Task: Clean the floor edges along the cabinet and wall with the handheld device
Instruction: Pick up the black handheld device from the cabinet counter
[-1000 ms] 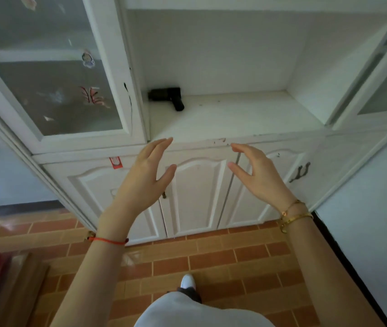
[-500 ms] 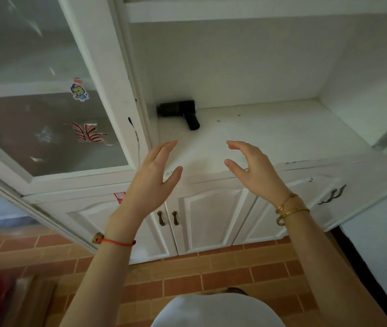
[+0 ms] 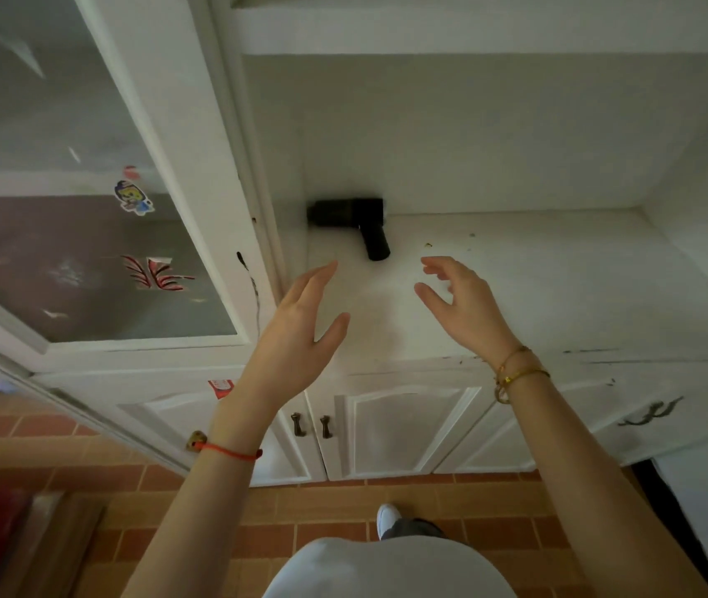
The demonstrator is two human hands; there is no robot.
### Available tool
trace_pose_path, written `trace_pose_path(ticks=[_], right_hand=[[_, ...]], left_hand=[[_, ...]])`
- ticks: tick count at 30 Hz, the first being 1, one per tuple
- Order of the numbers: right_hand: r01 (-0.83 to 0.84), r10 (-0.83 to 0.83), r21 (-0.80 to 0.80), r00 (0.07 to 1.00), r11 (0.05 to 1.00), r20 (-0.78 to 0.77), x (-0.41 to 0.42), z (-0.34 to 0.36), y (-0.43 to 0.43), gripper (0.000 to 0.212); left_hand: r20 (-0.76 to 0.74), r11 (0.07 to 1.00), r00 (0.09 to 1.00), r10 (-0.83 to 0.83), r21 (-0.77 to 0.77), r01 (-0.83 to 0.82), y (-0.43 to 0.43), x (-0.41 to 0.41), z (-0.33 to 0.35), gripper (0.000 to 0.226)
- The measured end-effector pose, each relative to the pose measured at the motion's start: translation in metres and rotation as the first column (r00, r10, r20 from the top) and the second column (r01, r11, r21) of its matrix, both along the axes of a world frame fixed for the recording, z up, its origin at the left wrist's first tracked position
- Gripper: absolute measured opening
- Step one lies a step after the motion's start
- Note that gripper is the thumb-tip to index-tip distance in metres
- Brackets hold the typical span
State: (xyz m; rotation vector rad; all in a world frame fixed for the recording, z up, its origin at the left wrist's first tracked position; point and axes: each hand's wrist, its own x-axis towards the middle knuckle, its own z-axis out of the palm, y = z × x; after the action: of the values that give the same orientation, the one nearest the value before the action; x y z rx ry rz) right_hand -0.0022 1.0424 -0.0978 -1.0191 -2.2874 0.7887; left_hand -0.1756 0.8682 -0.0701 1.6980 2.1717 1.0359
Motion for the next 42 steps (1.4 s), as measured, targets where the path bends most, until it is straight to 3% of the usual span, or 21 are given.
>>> trace_pose_path(ticks=[6, 16, 22, 27, 30, 34, 40, 42], right_hand=[[0.052, -0.052, -0.123, 0.999, 0.991, 0.0, -0.057, -0.002, 0.065, 0.044], [0.061, -0.008, -0.205, 0.968, 0.977, 0.252, -0.14, -0.032, 0.136, 0.055], [0.097, -0.004, -0.307, 0.957, 0.947, 0.291, -0.161, -0.049, 0.151, 0.067], [0.112, -0.013, -0.334, 0.958, 0.936, 0.285, -0.167, -0.055, 0.157, 0.058], [0.111, -0.027, -0.35, 0.971, 0.93, 0.236, -0.165, -0.056, 0.157, 0.037], [0.112, -0.074, -0.391, 0.991, 0.914, 0.111, -0.15, -0.051, 0.153, 0.045], [0.031, -0.06, -0.429, 0.997, 0.903, -0.053, -0.101, -0.036, 0.126, 0.037], [0.031, -0.08, -0.426, 0.992, 0.904, -0.098, -0.08, -0.028, 0.109, 0.035]], left_hand=[[0.051, 0.997, 0.996, 0.071, -0.031, -0.069, 0.028, -0.002, -0.01, 0.064], [0.262, 0.981, 0.948, 0.178, -0.12, -0.151, 0.071, 0.001, -0.031, 0.063], [0.369, 0.968, 0.896, 0.246, -0.148, -0.205, 0.088, 0.0, -0.041, 0.059], [0.425, 0.955, 0.856, 0.295, -0.145, -0.258, 0.092, 0.0, -0.045, 0.054], [0.465, 0.949, 0.828, 0.315, -0.133, -0.286, 0.093, 0.0, -0.047, 0.05], [0.59, 0.919, 0.717, 0.371, -0.124, -0.374, 0.094, 0.0, -0.046, 0.037], [0.864, 0.885, 0.366, 0.345, -0.169, -0.434, 0.107, -0.005, -0.038, 0.035], [0.913, 0.901, 0.286, 0.291, -0.161, -0.403, 0.114, -0.005, -0.033, 0.031]])
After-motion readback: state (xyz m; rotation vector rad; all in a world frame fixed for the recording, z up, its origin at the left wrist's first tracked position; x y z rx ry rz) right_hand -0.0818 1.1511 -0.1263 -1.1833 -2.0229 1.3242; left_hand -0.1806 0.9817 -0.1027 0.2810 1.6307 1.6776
